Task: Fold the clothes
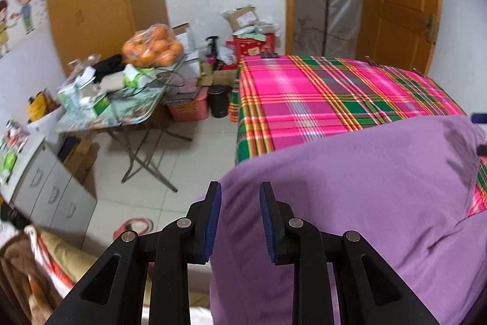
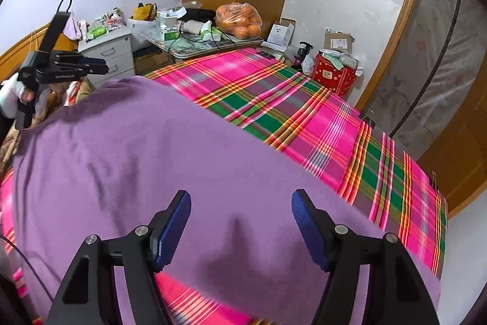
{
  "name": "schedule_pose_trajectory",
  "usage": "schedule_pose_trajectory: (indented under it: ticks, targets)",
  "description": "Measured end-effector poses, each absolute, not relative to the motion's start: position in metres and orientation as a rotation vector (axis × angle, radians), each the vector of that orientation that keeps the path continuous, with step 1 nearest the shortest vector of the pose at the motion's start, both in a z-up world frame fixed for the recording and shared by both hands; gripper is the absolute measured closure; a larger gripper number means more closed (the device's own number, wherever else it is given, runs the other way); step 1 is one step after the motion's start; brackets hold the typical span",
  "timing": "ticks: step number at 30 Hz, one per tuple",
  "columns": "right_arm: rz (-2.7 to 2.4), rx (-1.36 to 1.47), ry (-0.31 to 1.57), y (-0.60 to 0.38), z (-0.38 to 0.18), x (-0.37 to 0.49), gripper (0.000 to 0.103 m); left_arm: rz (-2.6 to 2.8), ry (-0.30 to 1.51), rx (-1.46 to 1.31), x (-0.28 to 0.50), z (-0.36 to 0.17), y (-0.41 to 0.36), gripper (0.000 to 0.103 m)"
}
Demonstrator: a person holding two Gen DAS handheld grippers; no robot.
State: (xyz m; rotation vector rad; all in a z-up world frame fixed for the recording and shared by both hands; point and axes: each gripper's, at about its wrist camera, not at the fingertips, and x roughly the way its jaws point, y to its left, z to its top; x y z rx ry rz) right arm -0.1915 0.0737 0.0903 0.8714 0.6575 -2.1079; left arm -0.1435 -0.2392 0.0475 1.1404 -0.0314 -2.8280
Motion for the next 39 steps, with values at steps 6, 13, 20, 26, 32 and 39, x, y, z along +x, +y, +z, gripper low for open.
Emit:
schedule_pose_trajectory:
  ticks: [6,13,20,26,32,39]
  targets:
    - [-2.087,0.932,0.632,0.066,0.067,-0.241,0.036,-2.862,-0.077,1.243,-0.171,0.031,-0.239,0.076]
    - [-2.043,0.938,0.624,0.055,0.054,-0.287,0.038,-2.885,-0.084,1.269,-0.188,0.022,-0.243,0.076]
    - [-1.939,0.985,0.61,0.042,0.037,-0.315,0.043,-2.893,-0.116,1.334,-0.201,0.015,-0.243,0.076]
    - [-1.902,1.018,0.554,0.044,0.026,-0.324,0.043,-2.903,-0.047,1.362,-0.206,0.009,-0.25,0.076]
    - [-1.901,1.042,0.53,0.042,0.026,-0.322,0.045,-2.913,0.03,1.396,-0.212,0.009,-0.257,0.074]
    - [-1.926,1.039,0.57,0.034,0.03,-0.31,0.099,-2.905,0.048,1.365,-0.215,0.009,-0.254,0.084]
